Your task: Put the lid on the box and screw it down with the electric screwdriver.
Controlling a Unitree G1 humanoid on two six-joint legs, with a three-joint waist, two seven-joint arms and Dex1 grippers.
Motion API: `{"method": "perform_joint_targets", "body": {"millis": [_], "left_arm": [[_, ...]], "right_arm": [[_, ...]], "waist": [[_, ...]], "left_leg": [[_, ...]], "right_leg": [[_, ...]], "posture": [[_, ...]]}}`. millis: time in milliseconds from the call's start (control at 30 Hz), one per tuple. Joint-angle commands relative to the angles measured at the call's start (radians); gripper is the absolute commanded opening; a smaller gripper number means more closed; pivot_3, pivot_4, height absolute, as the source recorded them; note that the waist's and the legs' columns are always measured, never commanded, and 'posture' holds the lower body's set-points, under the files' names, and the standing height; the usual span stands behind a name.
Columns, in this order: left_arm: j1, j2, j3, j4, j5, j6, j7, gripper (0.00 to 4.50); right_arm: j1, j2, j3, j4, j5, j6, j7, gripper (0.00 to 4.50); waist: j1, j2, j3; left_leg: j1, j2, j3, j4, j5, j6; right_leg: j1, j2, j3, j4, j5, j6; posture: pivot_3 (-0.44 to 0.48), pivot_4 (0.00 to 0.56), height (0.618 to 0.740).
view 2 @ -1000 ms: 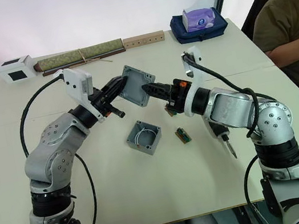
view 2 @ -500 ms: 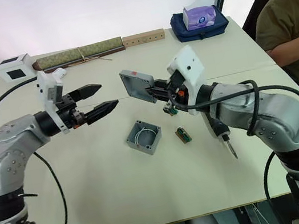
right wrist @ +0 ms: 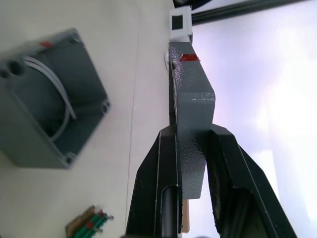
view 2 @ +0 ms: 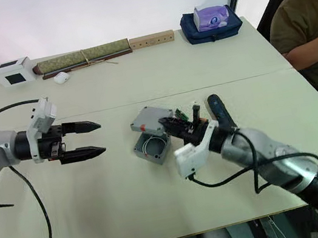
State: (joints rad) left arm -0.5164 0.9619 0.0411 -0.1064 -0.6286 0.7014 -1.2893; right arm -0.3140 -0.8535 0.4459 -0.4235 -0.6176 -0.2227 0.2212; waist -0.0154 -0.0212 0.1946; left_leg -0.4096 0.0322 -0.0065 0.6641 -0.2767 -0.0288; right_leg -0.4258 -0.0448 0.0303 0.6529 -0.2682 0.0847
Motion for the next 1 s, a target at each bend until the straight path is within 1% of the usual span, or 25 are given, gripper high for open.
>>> {"method": "perform_joint_targets", "body": {"millis": [33,167,367,667,1000], "left_arm": [[-0.022,0.014,-0.003,0.014,0.016,-0.028,-0.035,4.48],[-0.042,0.026,-0.024,0.055,0.043,-0.058,-0.087,4.48],[-0.048,0.016,-0.021,0.075,0.068,-0.084,-0.102,4.48],[-0.022,0.004,-0.006,0.071,0.074,-0.109,-0.097,4.48],[-0.015,-0.005,-0.001,0.045,0.068,-0.1,-0.062,4.48]], "right_arm": [[0.02,0.049,-0.04,-0.025,-0.105,-0.034,-0.032,0.17],[0.055,0.107,-0.008,0.042,-0.249,-0.066,-0.086,0.17],[0.071,0.138,-0.005,0.123,-0.329,-0.131,-0.114,0.17],[0.051,0.156,-0.019,0.184,-0.364,-0.191,-0.134,0.17],[0.032,0.176,-0.027,0.202,-0.385,-0.218,-0.142,0.17]], "waist": [[-0.001,0.0,0.0],[0.0,0.0,0.0],[0.0,0.0,0.0],[-0.002,0.0,0.0],[-0.002,0.0,0.0]], "left_leg": [[0.0,0.0,0.0,0.0,0.0,0.0],[0.0,0.0,0.0,0.001,0.0,0.0],[0.0,0.0,0.0,0.001,0.0,0.0],[0.001,0.0,0.0,0.001,0.0,0.0],[0.001,0.0,0.0,0.002,0.0,0.0]], "right_leg": [[0.0,0.0,0.0,0.0,0.0,0.0],[0.0,0.0,0.0,0.001,0.0,0.0],[0.0,0.0,0.0,0.001,0.0,0.0],[0.0,0.0,0.0,0.003,0.0,0.0],[0.0,0.0,0.0,0.006,0.0,0.0]], "posture": [[0.0,0.15,0.74],[0.0,0.15,0.74],[0.0,0.15,0.74],[0.0,0.15,0.74],[0.0,0.15,0.74]]}}
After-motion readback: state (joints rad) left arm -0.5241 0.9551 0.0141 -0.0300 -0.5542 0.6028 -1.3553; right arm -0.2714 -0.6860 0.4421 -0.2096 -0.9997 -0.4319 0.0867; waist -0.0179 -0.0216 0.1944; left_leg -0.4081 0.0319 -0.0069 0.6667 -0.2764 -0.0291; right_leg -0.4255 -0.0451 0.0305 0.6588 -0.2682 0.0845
